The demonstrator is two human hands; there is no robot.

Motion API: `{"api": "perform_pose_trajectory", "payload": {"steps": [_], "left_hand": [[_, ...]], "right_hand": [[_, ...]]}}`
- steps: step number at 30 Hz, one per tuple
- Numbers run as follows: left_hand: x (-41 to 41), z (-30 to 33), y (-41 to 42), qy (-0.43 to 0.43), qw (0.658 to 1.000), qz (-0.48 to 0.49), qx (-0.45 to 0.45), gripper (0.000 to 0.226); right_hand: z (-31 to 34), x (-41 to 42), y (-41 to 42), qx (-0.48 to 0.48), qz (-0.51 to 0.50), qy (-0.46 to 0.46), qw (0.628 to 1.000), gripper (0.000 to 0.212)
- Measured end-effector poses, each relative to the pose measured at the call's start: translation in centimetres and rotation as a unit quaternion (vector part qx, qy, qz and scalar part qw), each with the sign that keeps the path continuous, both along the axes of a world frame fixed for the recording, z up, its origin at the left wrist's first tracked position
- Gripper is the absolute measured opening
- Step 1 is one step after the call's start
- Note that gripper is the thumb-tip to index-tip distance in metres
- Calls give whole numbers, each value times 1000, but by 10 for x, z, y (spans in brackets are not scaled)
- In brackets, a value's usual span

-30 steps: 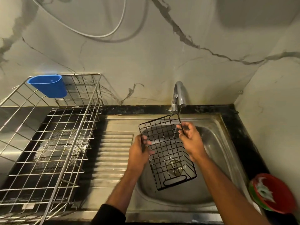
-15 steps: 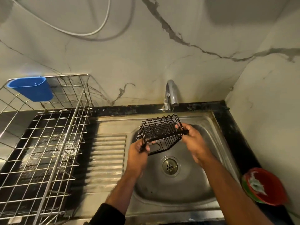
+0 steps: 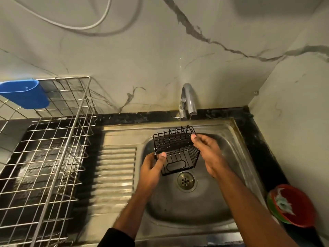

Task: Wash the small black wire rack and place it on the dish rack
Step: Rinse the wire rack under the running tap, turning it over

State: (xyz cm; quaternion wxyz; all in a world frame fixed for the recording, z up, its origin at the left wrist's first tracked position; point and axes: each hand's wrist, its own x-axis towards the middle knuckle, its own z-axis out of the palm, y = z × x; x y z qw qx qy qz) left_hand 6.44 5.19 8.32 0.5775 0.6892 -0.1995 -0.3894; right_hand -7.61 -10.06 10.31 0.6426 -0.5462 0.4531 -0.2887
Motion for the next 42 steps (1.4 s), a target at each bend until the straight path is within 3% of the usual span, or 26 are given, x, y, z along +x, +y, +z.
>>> {"api": "perform_pose_trajectory", "payload": {"steps": [2,4,11,20,25,42], "left_hand": [[5,-3,-1,-16,1000,2,10,52],[8,-6,-3,-35,999,3,19,55],[10,-10,-10,-10,999,26,46,33],[13,-18,-12,2,998,53,39,49],[11,-12,-13,2,997,63,36,28],[7,9,-15,18,998,65,21,27]], "right_hand": [[-2,1,-2,-16,5,4,1000,31],[-6,1,-2,-23,5,8,1000,33],[-27,-1,-4,-10,-2,27,1000,38],[-31,3,-1,15,-30,13,999,28],[-34,3,-3,2,-30,17,999,38],[-16,0,-1,-52,-33,44,997,40]]}}
